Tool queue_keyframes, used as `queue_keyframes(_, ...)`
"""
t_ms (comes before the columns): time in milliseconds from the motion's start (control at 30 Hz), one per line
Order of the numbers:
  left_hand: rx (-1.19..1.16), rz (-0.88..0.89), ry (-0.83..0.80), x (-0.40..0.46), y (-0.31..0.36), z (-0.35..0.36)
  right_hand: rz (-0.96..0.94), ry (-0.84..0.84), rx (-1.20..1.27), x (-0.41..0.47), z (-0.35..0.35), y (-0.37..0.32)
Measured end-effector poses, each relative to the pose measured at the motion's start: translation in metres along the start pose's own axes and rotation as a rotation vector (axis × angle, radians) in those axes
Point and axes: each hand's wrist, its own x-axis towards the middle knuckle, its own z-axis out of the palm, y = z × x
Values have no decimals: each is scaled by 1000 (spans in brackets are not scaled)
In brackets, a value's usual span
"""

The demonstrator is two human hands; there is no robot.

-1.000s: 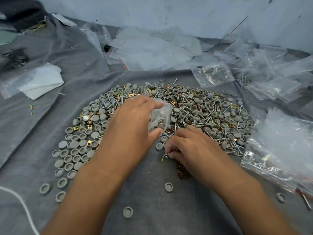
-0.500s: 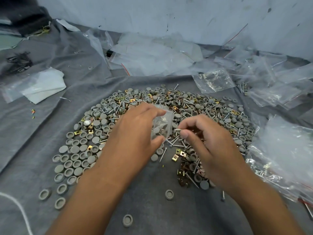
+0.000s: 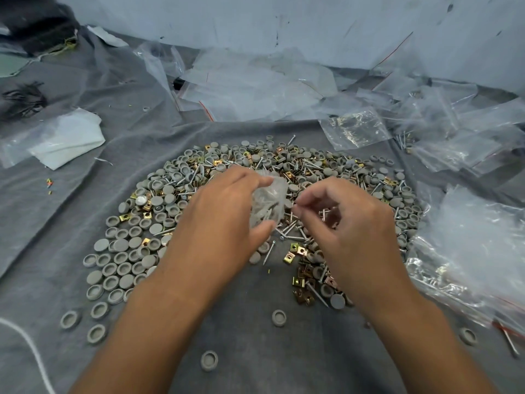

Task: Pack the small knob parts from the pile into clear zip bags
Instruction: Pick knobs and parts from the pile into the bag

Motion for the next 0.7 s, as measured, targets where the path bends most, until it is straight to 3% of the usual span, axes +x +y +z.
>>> queue_keyframes(167, -52, -86, 138, 3, -5, -8, 54, -501, -295, -10, 15, 8)
queue_keyframes(467, -68, -96, 152, 1, -8, -9, -13, -527, -372, -3, 23, 13)
queue_keyframes(633, -67, -105, 150, 1, -9, -10, 22, -586, -300, -1, 22, 16)
queue_keyframes(700, -65, -108, 143, 1, -9, -10, 132, -590, -159, 2, 15, 17)
